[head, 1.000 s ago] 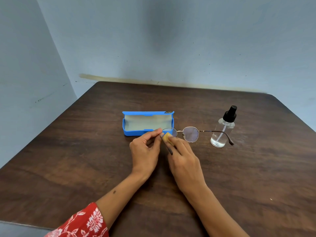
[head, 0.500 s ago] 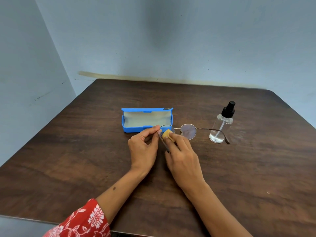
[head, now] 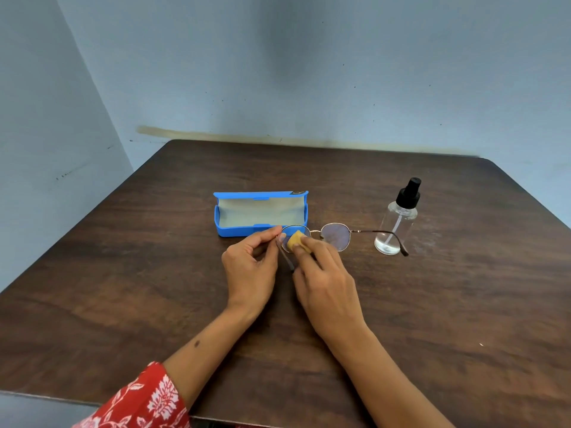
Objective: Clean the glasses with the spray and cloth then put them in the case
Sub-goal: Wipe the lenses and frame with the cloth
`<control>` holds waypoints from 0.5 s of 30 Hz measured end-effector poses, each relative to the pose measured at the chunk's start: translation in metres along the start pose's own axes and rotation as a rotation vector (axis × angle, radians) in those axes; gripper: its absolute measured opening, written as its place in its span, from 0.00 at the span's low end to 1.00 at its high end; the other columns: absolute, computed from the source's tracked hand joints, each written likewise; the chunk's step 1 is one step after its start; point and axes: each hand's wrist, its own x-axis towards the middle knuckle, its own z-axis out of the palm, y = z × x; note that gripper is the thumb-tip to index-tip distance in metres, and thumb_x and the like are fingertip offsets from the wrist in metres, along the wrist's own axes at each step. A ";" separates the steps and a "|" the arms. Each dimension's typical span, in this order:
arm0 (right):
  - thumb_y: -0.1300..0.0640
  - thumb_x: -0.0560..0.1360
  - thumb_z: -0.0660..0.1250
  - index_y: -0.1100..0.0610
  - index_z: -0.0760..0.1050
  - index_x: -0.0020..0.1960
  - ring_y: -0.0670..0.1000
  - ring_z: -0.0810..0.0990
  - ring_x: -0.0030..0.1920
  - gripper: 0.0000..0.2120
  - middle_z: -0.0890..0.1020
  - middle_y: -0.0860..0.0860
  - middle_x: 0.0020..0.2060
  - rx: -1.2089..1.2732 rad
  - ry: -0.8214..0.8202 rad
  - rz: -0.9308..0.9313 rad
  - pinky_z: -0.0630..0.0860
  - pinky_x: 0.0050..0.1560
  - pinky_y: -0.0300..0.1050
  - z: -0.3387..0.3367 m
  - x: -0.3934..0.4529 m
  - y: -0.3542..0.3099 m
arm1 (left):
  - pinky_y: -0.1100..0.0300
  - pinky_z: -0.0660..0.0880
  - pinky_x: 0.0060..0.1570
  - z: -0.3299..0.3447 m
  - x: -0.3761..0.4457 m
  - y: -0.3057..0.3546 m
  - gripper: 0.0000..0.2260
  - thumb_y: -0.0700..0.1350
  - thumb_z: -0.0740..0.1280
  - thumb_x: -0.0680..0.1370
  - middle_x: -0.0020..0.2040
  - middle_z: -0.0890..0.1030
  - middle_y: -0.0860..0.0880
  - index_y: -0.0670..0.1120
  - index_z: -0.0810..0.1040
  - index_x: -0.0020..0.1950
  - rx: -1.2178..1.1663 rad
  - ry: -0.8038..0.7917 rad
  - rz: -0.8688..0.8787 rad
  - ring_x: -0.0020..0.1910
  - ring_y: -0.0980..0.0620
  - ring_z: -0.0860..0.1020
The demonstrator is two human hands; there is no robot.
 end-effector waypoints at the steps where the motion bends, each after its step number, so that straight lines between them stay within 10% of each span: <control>1: 0.62 0.70 0.58 0.64 0.79 0.55 0.54 0.79 0.52 0.18 0.81 0.56 0.51 -0.004 -0.001 0.002 0.77 0.47 0.40 0.000 0.000 0.000 | 0.70 0.77 0.48 0.000 0.000 0.000 0.11 0.34 0.71 0.72 0.44 0.83 0.53 0.45 0.81 0.52 -0.001 0.002 0.000 0.44 0.63 0.82; 15: 0.61 0.70 0.57 0.64 0.80 0.53 0.54 0.78 0.49 0.18 0.81 0.56 0.48 -0.010 -0.027 -0.082 0.77 0.43 0.42 0.000 -0.002 -0.005 | 0.65 0.78 0.50 0.001 0.004 -0.008 0.07 0.36 0.71 0.73 0.46 0.85 0.48 0.43 0.83 0.50 0.039 0.030 0.030 0.46 0.57 0.82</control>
